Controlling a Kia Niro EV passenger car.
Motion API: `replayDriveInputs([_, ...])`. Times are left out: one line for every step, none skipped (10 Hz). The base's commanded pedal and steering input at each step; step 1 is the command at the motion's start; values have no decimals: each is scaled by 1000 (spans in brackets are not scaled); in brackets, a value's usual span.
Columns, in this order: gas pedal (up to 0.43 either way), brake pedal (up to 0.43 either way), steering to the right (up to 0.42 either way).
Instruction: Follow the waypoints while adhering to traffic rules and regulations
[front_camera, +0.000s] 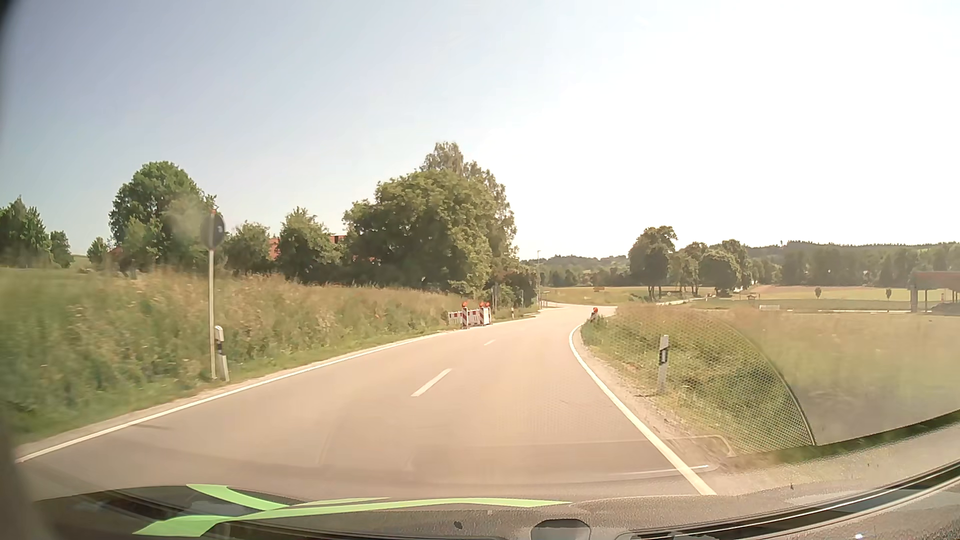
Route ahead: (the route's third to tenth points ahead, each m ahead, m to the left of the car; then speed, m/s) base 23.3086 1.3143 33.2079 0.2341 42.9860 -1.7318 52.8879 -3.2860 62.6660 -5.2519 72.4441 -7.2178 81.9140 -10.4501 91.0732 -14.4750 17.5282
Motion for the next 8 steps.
replayDriveInputs([59,0,11])
replayDriveInputs([59,0,12])
replayDriveInputs([47,0,16])
replayDriveInputs([47,0,17])
replayDriveInputs([59,0,17])
replayDriveInputs([67,0,17])
replayDriveInputs([87,0,17])
replayDriveInputs([98,0,17])
